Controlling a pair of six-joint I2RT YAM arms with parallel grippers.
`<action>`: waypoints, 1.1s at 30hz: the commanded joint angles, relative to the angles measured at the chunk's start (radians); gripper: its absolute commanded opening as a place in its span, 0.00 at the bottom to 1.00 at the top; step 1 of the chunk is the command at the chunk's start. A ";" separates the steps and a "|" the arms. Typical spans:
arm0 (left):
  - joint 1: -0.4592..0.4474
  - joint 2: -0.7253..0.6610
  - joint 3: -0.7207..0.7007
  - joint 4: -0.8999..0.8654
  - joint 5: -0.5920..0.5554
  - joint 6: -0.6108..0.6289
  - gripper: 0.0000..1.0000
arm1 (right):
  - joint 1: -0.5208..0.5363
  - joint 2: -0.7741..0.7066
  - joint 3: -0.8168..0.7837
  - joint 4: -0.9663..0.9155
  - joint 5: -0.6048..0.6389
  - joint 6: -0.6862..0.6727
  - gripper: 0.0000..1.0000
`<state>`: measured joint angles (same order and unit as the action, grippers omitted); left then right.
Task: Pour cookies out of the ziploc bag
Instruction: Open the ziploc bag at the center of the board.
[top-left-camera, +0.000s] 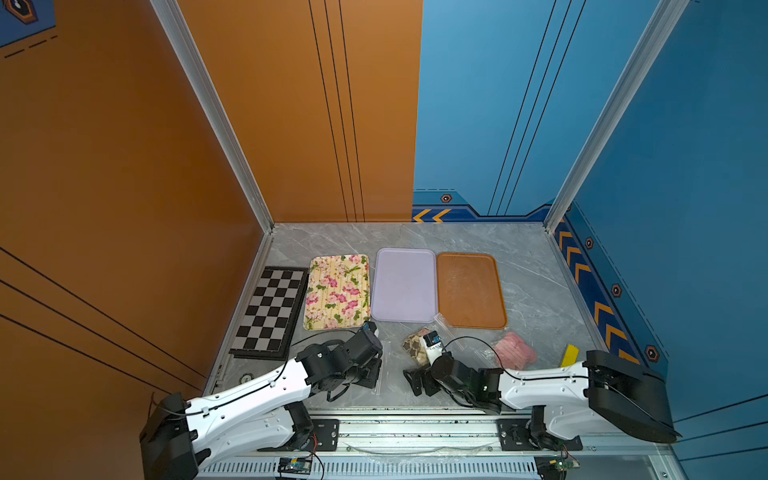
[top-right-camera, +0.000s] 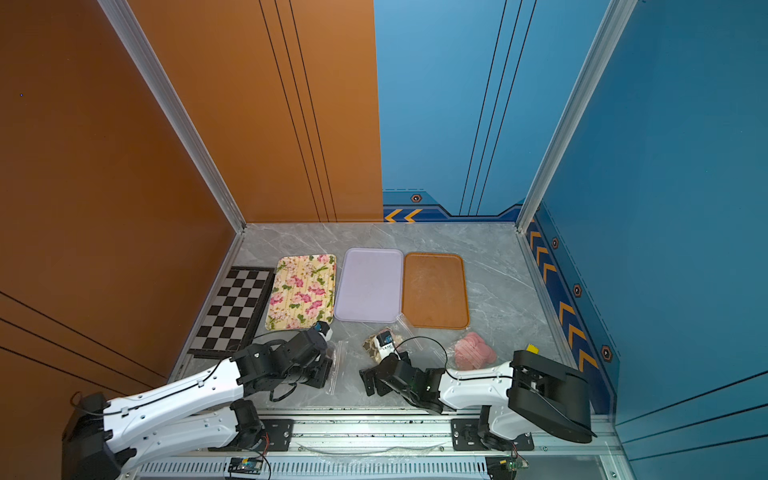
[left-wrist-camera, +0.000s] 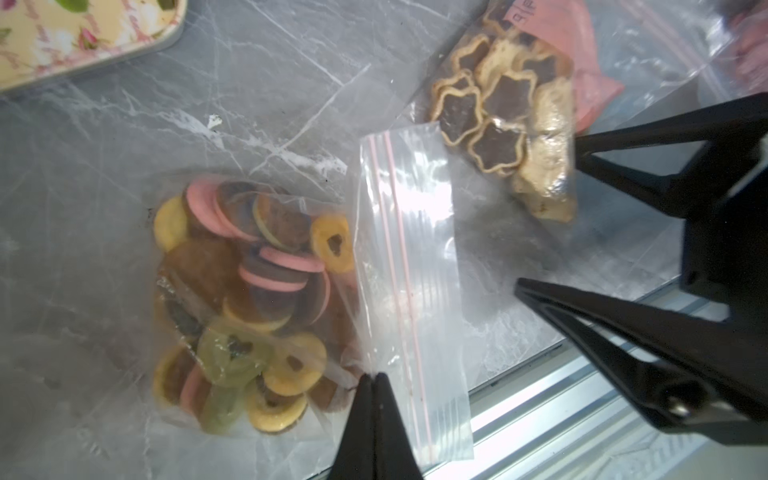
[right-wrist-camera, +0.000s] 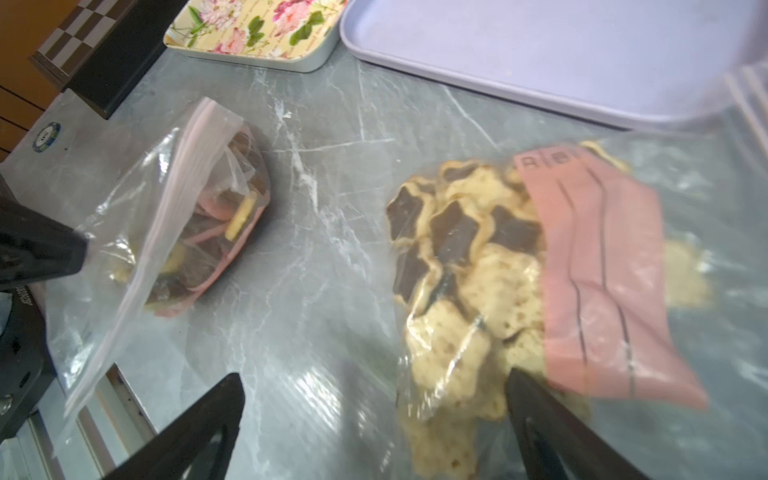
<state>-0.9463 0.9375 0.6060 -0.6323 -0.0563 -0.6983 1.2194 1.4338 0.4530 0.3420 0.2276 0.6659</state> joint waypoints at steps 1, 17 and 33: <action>0.034 -0.063 -0.027 0.026 0.042 -0.018 0.00 | 0.009 0.107 0.072 0.122 -0.074 -0.029 1.00; 0.153 -0.206 -0.091 -0.045 0.041 -0.018 0.00 | 0.017 0.310 0.222 0.271 -0.190 -0.013 0.99; 0.214 -0.283 -0.080 -0.111 -0.073 -0.049 0.00 | -0.079 0.235 0.153 0.040 -0.047 0.041 0.95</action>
<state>-0.7486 0.6659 0.5236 -0.7128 -0.0917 -0.7357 1.1641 1.7012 0.6479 0.4911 0.1162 0.6781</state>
